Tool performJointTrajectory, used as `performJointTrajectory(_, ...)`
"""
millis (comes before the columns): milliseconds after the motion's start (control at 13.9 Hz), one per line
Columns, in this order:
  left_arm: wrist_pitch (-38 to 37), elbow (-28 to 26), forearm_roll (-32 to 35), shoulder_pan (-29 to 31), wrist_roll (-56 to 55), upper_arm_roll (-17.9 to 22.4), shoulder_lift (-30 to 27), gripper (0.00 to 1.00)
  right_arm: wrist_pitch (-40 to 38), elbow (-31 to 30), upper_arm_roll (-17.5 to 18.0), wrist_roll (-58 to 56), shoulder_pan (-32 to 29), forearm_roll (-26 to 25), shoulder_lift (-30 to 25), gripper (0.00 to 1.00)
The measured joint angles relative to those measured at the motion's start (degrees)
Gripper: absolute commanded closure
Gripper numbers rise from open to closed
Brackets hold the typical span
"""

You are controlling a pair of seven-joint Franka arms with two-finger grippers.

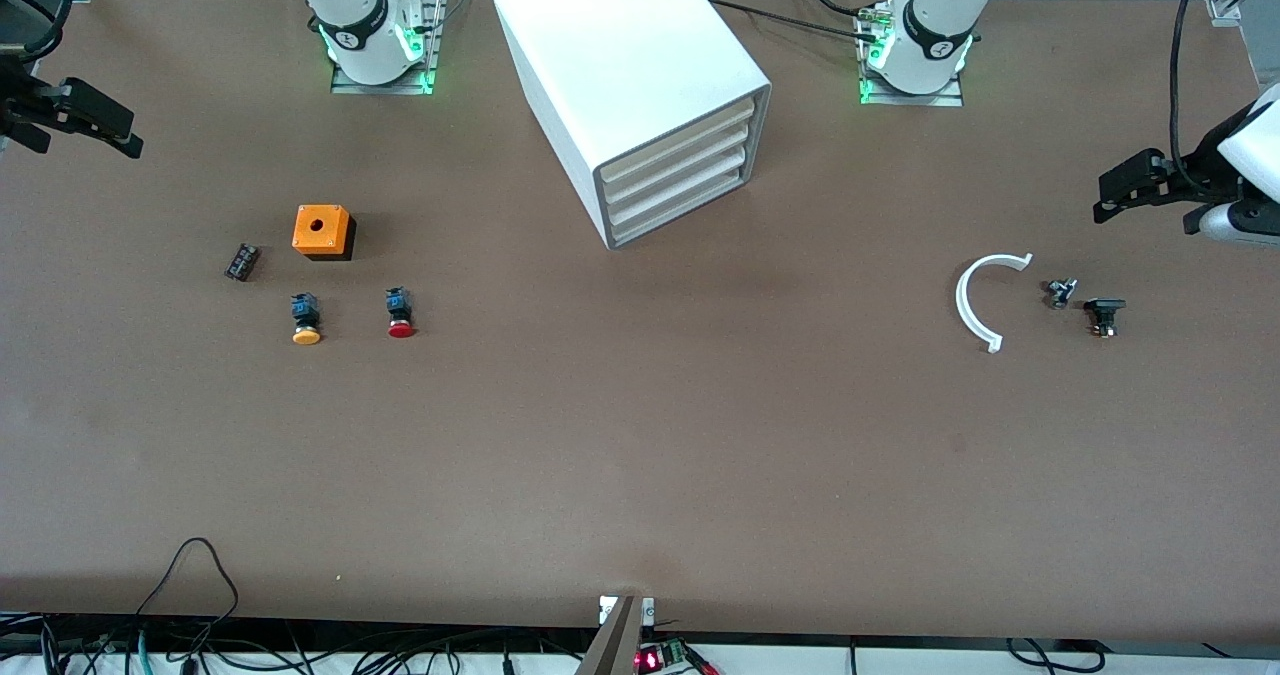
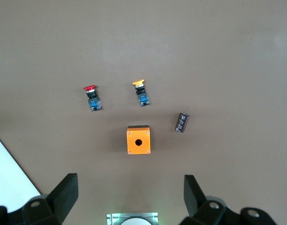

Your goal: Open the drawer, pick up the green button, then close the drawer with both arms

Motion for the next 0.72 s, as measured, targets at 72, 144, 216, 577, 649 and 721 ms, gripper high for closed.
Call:
performJointTrajectory(72,-0.13,-0.03,-0.09,-0.02,0.1,-0.18,0.27,0.0,-0.02,0.0,0.04,0.0,0.02,0.0,0.0,0.0)
performJointTrajectory(144,-0.24,-0.17,-0.54,-0.12,0.21,-0.36,0.73,0.0,-0.02,0.0,0.08,0.0,0.03,0.0,0.0,0.0)
performJointTrajectory(216,-0.32,-0.38,-1.95,-0.3,0.3,-0.53,1.57,0.0,-0.03,0.0,0.08,0.0,0.03,0.0,0.0,0.0)
performJointTrajectory(577,-0.26,-0.83,-16.04,-1.53,0.4,-1.3,10.0,0.0,-0.07,0.0,0.08,0.0,0.03,0.01,0.03,0.0)
performJointTrajectory(649,-0.31,-1.32,-19.5,-1.85,0.4,-1.32,11.38,0.0,-0.07,0.0,0.08,0.0,0.03,0.01,0.04,0.0)
performJointTrajectory(721,-0.23,-2.32,-23.07,-2.4,0.44,-1.37,12.76,0.0,-0.08,0.0,0.08,0.0,0.03,0.01,0.05,0.0)
